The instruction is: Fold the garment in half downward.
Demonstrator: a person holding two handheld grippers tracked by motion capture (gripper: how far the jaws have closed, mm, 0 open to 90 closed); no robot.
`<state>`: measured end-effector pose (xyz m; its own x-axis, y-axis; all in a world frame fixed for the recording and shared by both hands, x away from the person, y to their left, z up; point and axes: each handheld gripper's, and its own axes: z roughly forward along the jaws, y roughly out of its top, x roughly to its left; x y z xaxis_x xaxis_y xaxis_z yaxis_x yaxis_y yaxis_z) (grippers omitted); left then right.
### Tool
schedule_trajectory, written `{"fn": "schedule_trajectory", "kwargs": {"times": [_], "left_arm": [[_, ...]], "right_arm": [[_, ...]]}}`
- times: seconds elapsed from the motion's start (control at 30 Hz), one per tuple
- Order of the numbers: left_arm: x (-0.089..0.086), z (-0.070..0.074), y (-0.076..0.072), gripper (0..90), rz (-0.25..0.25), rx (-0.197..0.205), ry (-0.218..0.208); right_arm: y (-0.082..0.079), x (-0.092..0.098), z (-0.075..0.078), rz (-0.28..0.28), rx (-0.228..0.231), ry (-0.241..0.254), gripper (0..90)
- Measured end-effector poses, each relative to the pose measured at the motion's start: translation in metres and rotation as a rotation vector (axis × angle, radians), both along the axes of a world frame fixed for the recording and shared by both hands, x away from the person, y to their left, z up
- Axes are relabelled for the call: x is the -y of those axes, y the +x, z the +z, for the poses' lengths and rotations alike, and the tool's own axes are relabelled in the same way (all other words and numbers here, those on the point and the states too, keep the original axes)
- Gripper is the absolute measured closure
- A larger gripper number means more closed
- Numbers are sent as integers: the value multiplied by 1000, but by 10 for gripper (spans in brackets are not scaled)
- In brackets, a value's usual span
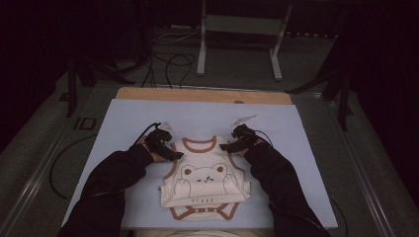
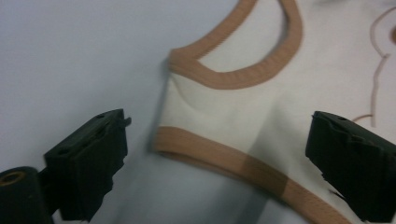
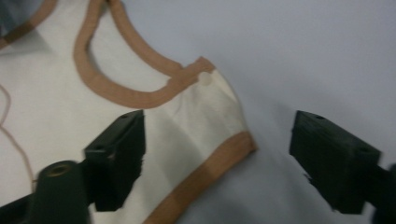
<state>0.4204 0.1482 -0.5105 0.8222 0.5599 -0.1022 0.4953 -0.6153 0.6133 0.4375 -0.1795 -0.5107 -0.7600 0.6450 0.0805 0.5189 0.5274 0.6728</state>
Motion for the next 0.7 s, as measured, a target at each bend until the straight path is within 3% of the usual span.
{"fn": "schedule_trajectory", "kwargs": {"times": [0.1,0.17,0.3,0.4,0.47,0.7], "left_arm": [[0,0,1,175,16,10,8],[0,0,3,226,17,8,-2],[0,-2,5,324,40,21,20],[0,-3,4,408,26,19,15],[2,-3,3,434,12,35,36],[7,-1,1,574,7,29,55]], "right_arm": [[4,0,-5,-4,-13,-12,310],[5,0,-8,-16,-14,-22,340],[6,0,-8,-10,2,-34,387],[4,-2,-8,4,28,-78,425],[3,-4,-6,18,25,-87,469],[-1,-6,-5,33,26,-95,572]]}}
